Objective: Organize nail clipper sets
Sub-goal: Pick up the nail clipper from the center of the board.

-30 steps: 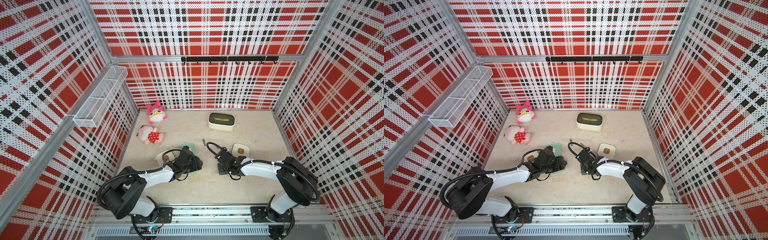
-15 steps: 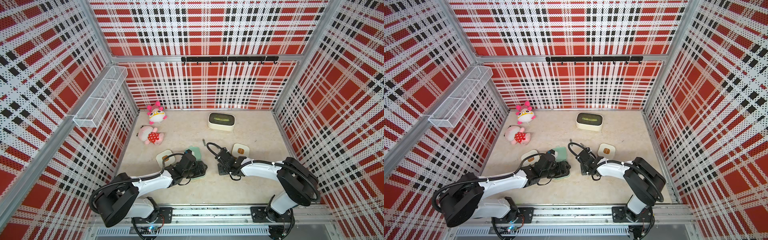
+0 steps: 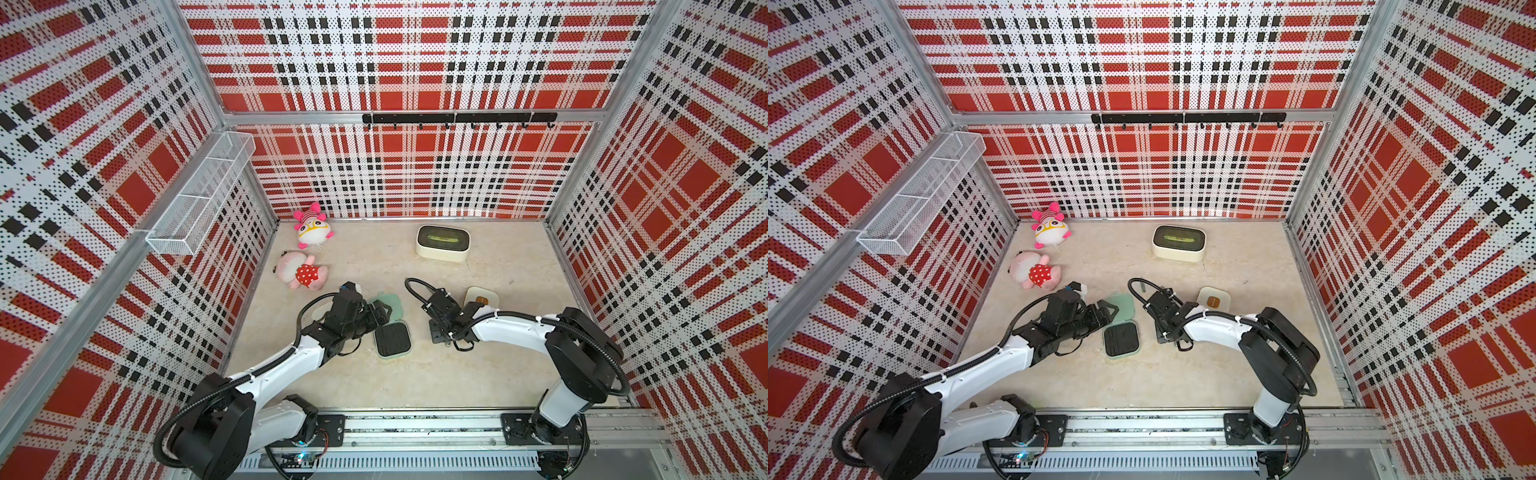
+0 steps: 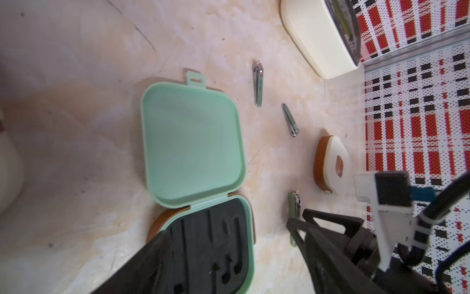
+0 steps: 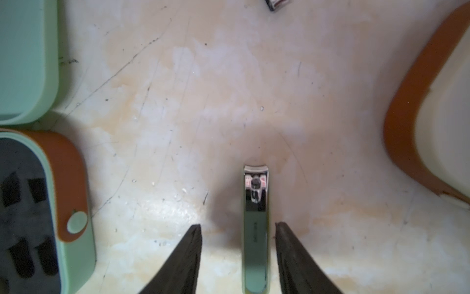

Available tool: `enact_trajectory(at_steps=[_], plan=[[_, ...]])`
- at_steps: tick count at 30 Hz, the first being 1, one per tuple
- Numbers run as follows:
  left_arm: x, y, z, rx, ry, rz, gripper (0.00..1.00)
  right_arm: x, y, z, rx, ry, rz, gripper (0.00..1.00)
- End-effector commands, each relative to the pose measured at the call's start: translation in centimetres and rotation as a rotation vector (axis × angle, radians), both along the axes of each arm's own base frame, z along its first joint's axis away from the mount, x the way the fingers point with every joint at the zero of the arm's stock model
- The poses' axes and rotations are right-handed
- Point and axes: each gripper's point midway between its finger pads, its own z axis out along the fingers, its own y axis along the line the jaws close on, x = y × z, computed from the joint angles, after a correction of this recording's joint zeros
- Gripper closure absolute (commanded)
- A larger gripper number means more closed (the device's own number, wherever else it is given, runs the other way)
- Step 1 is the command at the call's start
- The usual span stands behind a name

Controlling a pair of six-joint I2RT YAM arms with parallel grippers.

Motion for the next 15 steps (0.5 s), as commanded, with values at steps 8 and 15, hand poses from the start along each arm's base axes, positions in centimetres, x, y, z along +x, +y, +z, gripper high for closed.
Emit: enact_trajectory(at_steps=[8, 15], plan=[[-3.2, 0.6, -2.7, -0.021, 0.069, -0.037, 0.13, 0.9, -0.5, -0.5, -0.048, 0.038, -0.014, 0.57], [-4.8, -0.8, -3.9, -0.048, 0.099, -0.07, 0.13, 0.6, -0.6, -1.2, -0.042, 0.056, -0.009, 0.62]])
